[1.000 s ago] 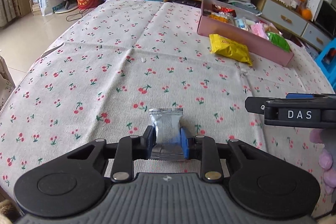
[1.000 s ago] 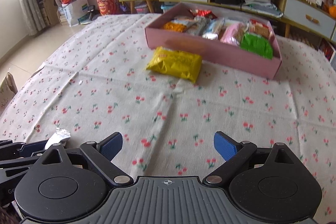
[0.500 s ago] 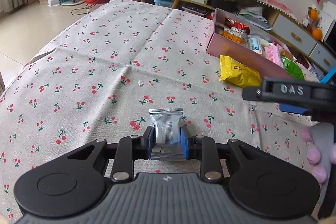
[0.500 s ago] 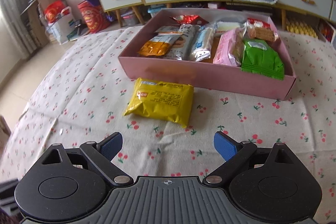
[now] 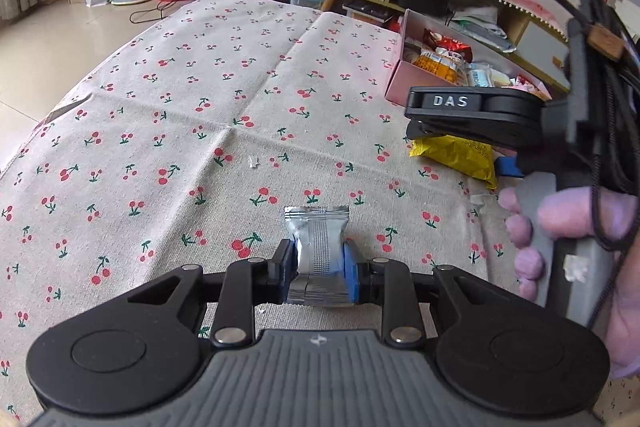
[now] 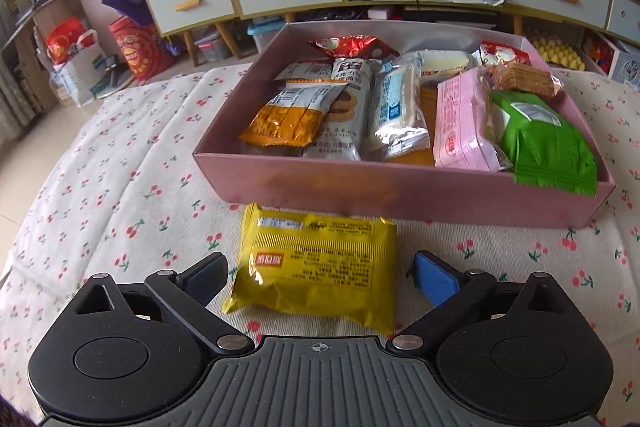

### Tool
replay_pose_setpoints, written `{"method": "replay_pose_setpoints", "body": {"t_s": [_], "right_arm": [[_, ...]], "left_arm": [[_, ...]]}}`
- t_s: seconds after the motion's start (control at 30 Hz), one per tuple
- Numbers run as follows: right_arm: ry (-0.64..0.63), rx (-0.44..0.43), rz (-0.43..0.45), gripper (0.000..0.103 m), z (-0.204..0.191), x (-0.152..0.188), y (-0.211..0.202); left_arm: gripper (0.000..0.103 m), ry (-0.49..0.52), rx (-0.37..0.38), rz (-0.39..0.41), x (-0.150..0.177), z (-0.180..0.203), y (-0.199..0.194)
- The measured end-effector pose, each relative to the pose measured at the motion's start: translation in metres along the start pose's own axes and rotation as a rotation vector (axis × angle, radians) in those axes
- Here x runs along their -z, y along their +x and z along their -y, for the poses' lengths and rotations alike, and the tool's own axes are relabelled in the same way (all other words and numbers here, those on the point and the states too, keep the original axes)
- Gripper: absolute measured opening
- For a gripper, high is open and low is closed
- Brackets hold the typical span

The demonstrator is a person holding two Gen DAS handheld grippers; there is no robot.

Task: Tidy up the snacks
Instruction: 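Grasp the yellow biscuit packet with right tool while left tool holds silver packet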

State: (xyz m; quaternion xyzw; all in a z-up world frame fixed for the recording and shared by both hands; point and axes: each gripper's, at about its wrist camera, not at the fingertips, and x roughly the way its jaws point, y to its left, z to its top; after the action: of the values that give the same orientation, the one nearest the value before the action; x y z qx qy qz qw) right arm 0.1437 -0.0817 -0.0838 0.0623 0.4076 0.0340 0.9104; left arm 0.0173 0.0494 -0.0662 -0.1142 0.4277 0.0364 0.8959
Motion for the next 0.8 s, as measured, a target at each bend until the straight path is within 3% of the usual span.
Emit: {"method": "replay_pose_setpoints", "body": {"t_s": [0.2, 0.43, 0.6, 0.8], "right_arm": [[-0.047, 0.076, 0.023, 0.1, -0.011, 0.002, 0.007], [-0.039, 0.092, 0.041, 0.098, -0.011, 0.006, 0.003], [-0.06, 0.067, 0.038, 0.082, -0.01, 0.006, -0.004], [-0.057, 0.055, 0.006, 0.078, -0.002, 0.008, -0.011]], "left_arm": [[0.024, -0.013, 0.005, -0.007, -0.003, -0.001, 0.002], [0.024, -0.018, 0.008, -0.009, -0.003, -0.002, 0.002], [0.024, -0.025, 0.009, -0.011, -0.003, -0.002, 0.002], [0.024, -0.02, 0.005, -0.012, -0.004, -0.001, 0.003]]}}
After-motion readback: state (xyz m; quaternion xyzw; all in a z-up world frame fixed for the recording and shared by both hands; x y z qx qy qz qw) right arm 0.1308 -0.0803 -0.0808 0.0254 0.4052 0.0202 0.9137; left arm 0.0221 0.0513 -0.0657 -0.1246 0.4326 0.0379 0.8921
